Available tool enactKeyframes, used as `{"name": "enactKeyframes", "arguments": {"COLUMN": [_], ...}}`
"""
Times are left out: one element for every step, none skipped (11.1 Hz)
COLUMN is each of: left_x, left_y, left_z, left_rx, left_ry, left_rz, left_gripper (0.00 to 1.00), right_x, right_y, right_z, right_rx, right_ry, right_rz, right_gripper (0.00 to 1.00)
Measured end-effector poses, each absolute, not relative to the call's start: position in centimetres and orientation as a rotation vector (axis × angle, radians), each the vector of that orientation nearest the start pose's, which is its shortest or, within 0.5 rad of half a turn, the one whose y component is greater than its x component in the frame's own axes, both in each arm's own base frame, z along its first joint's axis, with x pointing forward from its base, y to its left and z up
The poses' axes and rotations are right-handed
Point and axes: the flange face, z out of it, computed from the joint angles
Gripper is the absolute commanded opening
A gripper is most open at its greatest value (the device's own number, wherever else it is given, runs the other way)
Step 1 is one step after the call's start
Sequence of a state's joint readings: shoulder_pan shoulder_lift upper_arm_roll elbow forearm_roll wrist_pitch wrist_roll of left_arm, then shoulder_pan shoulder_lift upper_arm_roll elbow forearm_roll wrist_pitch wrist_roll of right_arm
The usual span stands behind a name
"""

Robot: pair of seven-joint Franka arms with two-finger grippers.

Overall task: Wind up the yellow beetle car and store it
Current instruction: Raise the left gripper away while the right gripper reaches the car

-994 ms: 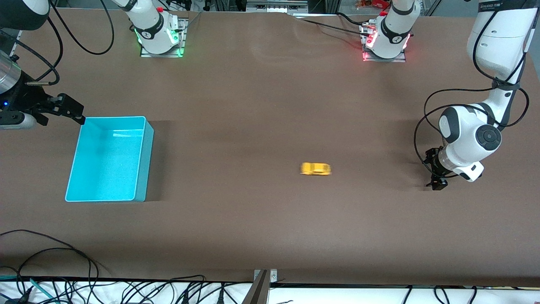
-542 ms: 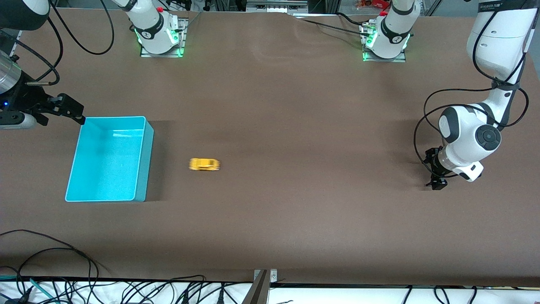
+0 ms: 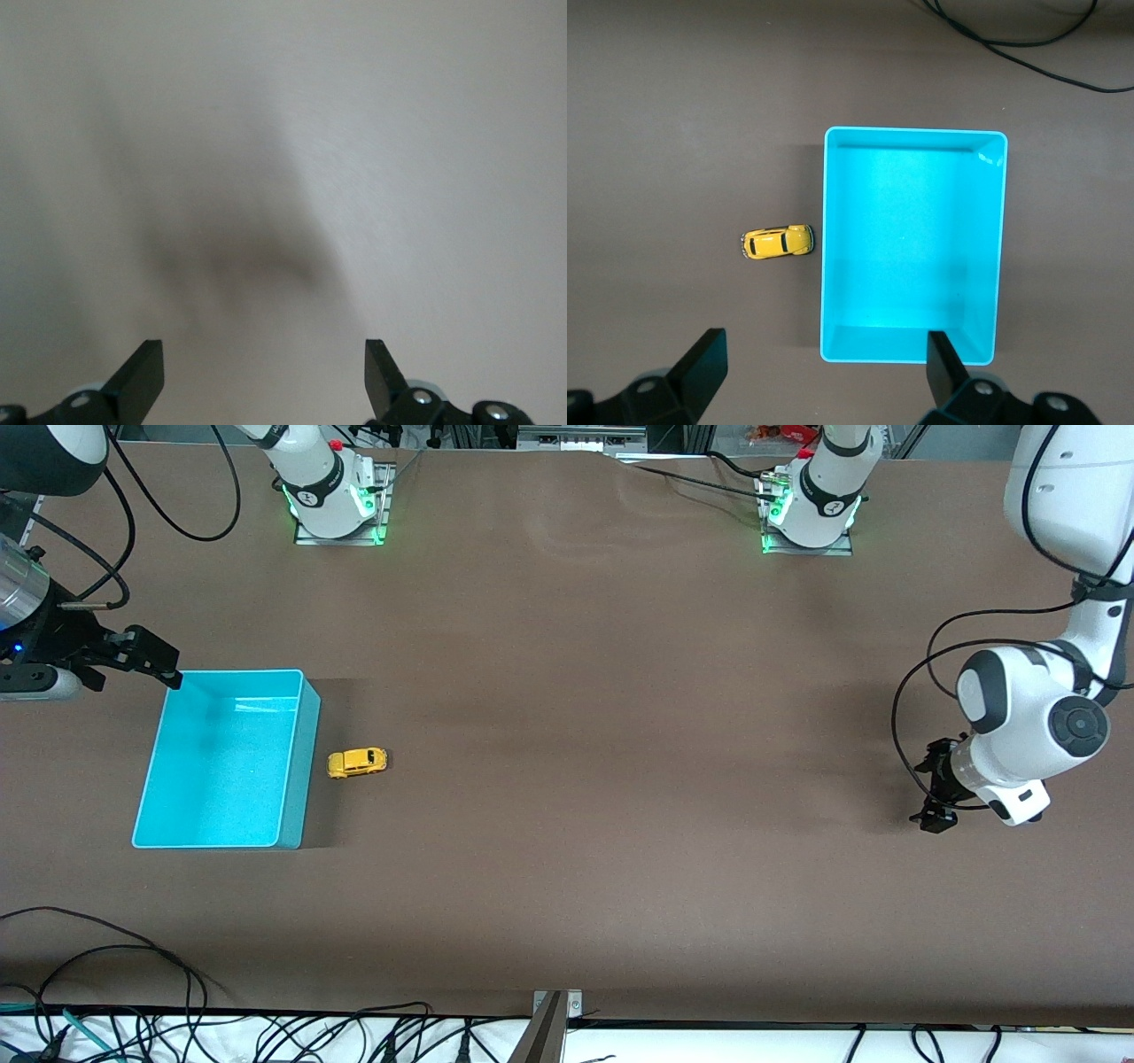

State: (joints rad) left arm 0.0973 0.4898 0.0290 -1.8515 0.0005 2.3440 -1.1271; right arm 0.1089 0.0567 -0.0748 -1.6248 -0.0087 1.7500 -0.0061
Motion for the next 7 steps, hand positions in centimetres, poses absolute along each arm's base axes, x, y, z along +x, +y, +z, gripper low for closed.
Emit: {"name": "enactKeyframes", "arguments": {"left_x": [63.9,63.8,63.8,63.6,63.2,62.7,62.3], "left_y": [7.2,6.6,6.2,5.7,5.3,4.9,4.4], "left_z": [27.6,28.8,29.8,30.8,32.0,33.4,35.1], "left_rx": [-2.618,-2.669,-2.712,-2.754,-2.798,-2.845,-2.891], "left_ry": [-1.731,-1.662,-1.597,-1.521,-1.429,-1.319,-1.203], "left_rz": [-0.019,-0.025,-0.023,-0.009,0.014,0.046,0.077], "left_gripper": [1.0,1.0,1.0,1.0,1.0,1.0,1.0], "right_x": [58.6,58.6,58.6,58.6,58.6,58.6,58.7], "right_y": [2.0,2.0,2.0,2.1,2.1,2.3,2.7], "right_z": [58.3,58.3,58.3,58.3,58.3,58.1,57.8], "right_rx": [-3.151,-3.151,-3.151,-3.151,-3.151,-3.151,-3.151], "right_ry": [-0.066,-0.066,-0.066,-0.067,-0.069,-0.073,-0.083], "right_rz": [-0.109,-0.109,-0.109,-0.109,-0.108,-0.103,-0.095], "right_gripper": [1.0,1.0,1.0,1.0,1.0,1.0,1.0]}}
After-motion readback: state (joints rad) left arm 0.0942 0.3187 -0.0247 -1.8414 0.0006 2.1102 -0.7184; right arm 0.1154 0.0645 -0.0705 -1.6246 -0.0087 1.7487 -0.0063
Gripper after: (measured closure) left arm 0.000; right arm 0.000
